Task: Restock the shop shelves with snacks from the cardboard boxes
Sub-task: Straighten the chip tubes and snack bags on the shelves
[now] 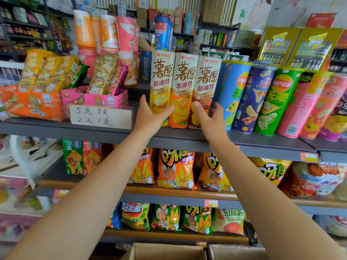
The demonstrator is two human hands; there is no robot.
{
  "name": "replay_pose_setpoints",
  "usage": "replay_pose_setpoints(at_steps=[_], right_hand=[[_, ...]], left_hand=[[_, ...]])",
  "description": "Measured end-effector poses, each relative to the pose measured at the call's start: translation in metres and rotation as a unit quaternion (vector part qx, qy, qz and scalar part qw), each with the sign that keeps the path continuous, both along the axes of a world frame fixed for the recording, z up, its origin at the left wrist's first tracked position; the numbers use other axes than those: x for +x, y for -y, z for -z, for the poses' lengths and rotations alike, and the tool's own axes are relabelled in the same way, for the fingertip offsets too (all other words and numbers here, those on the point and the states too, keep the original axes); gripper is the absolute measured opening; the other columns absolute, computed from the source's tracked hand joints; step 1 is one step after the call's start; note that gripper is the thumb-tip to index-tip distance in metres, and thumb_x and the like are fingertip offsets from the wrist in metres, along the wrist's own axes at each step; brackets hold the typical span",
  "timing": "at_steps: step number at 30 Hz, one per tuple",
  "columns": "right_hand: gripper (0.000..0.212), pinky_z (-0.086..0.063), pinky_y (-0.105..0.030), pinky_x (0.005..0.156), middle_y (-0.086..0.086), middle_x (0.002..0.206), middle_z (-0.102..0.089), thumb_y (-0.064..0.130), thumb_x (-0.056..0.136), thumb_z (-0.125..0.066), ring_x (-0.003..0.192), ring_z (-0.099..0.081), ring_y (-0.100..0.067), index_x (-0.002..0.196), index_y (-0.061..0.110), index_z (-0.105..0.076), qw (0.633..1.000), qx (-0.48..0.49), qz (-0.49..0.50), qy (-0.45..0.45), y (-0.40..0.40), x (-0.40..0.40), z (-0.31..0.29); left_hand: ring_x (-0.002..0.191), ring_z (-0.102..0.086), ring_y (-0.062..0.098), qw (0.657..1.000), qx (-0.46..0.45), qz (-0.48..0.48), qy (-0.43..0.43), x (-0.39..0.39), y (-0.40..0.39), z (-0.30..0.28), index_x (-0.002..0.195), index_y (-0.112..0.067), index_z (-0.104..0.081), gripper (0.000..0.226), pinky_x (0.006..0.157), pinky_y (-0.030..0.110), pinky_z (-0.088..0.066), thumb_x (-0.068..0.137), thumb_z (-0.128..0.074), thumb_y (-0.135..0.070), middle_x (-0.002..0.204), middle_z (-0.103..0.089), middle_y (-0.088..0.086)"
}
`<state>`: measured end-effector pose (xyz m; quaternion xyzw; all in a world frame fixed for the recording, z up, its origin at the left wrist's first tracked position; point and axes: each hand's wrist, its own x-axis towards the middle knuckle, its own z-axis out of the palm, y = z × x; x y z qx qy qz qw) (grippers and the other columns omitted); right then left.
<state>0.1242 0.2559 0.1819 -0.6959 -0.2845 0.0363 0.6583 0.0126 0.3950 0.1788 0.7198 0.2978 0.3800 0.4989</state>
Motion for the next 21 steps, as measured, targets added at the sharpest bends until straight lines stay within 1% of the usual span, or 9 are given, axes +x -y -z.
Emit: replay_pose_setpoints(at_steps=[2,4,5,7,9,11,14,17,21], right_hand=[[0.07,-0.033,-0.017,0.11,0.011,0.147,-0.043,0.041,0.095,-0.064,0.132,-0.038,0.009,0.151,0.016,-0.029,0.998,0.028,0.002,0.048,0.02,-0.029,0.011],[0.042,-0.035,-0.005,0.097,0.017,0.13,-0.05,0.025,0.098,-0.06,0.119,-0.044,0.017,0.136,0.022,-0.042,0.991,0.065,0.02,0.115,0.038,-0.058,0.032],[0.034,-0.039,-0.007,0.092,0.012,0.125,-0.054,0.018,0.098,-0.059,0.116,-0.05,0.009,0.13,0.021,-0.047,0.986,0.074,0.029,0.143,0.045,-0.067,0.043],[0.022,-0.045,-0.019,0.084,0.002,0.113,-0.06,0.009,0.096,-0.057,0.105,-0.057,-0.009,0.116,0.018,-0.057,0.985,0.044,0.019,0.163,0.049,-0.076,0.073],[0.018,-0.047,-0.03,0.078,0.001,0.105,-0.057,0.008,0.094,-0.056,0.097,-0.058,-0.018,0.108,0.018,-0.062,0.986,-0.044,-0.007,0.162,0.045,-0.077,0.108],[0.03,-0.047,-0.037,0.081,-0.001,0.115,-0.05,0.012,0.094,-0.057,0.101,-0.055,-0.025,0.122,0.021,-0.057,0.973,-0.156,-0.011,0.169,0.039,-0.074,0.142],[0.063,-0.052,-0.045,0.085,-0.014,0.141,-0.035,0.018,0.095,-0.057,0.106,-0.053,-0.037,0.147,0.037,-0.03,0.959,-0.253,0.001,0.129,0.032,-0.068,0.176],[0.08,-0.055,-0.049,0.083,-0.019,0.155,-0.022,0.029,0.098,-0.055,0.111,-0.055,-0.043,0.146,0.063,-0.001,0.943,-0.315,-0.015,0.101,0.022,-0.063,0.192],[0.092,-0.056,-0.047,0.073,-0.02,0.144,-0.037,0.024,0.097,-0.051,0.095,-0.058,-0.039,0.141,0.067,0.017,0.914,-0.382,-0.007,0.135,0.024,-0.056,0.203]], left_hand=[[0.145,-0.03,0.015,0.998,0.059,-0.019,0.027,-0.022,0.023,0.013,0.157,-0.023,-0.019,0.09,0.116,0.035,-0.03,0.087,-0.071,-0.046,0.158,-0.031,-0.002],[0.128,-0.046,0.007,0.984,0.148,-0.047,0.088,-0.05,0.045,0.035,0.144,-0.021,-0.043,0.058,0.105,0.021,-0.039,0.092,-0.066,-0.03,0.138,-0.048,-0.006],[0.114,-0.053,0.004,0.976,0.179,-0.055,0.11,-0.061,0.052,0.047,0.133,-0.021,-0.053,0.041,0.094,0.016,-0.043,0.092,-0.063,-0.023,0.125,-0.055,-0.007],[0.093,-0.058,0.0,0.978,0.186,-0.057,0.08,-0.079,0.055,0.076,0.11,-0.023,-0.065,0.018,0.078,0.014,-0.044,0.094,-0.06,-0.017,0.1,-0.062,-0.009],[0.094,-0.06,0.002,0.984,0.171,-0.048,-0.018,-0.092,0.046,0.111,0.098,-0.027,-0.067,0.011,0.078,0.022,-0.046,0.095,-0.058,-0.021,0.097,-0.064,-0.011],[0.121,-0.055,0.021,0.976,0.165,-0.044,-0.136,-0.1,0.032,0.148,0.113,-0.024,-0.065,0.019,0.096,0.038,-0.048,0.095,-0.058,-0.023,0.122,-0.06,-0.001],[0.148,-0.021,0.031,0.951,0.183,-0.029,-0.248,-0.106,0.018,0.185,0.15,-0.028,-0.038,0.06,0.113,0.043,-0.035,0.094,-0.06,-0.024,0.16,-0.02,0.01],[0.15,-0.012,0.036,0.922,0.239,-0.018,-0.304,-0.106,0.009,0.207,0.156,-0.038,-0.021,0.076,0.113,0.05,-0.035,0.093,-0.061,-0.029,0.166,0.003,0.011],[0.148,-0.016,0.043,0.909,0.244,-0.02,-0.336,-0.106,0.007,0.23,0.156,-0.043,-0.011,0.083,0.105,0.051,-0.043,0.092,-0.062,-0.029,0.165,0.007,0.014]])
